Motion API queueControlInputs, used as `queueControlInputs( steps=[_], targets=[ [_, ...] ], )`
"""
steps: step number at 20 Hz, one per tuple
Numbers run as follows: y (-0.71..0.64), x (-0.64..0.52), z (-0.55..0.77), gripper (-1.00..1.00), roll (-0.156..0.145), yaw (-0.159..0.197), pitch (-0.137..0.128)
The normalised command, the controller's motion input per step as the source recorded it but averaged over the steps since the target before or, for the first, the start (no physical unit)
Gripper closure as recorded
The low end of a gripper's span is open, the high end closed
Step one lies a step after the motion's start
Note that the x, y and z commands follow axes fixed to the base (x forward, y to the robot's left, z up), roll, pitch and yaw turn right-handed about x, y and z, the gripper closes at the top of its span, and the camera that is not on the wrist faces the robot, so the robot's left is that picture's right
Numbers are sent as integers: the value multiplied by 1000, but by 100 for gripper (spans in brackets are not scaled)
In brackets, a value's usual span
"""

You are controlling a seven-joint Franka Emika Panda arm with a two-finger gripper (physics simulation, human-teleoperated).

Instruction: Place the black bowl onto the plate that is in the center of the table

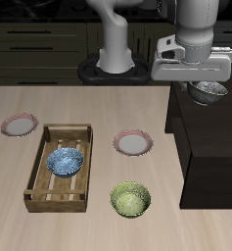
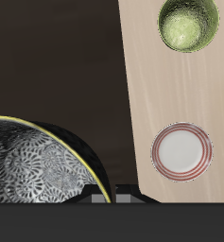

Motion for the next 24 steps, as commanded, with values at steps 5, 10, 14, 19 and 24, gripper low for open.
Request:
queueControlInputs(
  steps=[5, 10, 14, 19, 24],
  targets=[
    [-302, -166, 206, 100, 9, -7, -40],
    [-472, -262, 275, 100, 1, -1, -60],
    [-288, -228, 156, 100, 5, 12, -34],
    [-590, -304, 70, 100, -4, 24, -45],
    [-687, -158, -64, 100, -39, 22, -40]
  ],
)
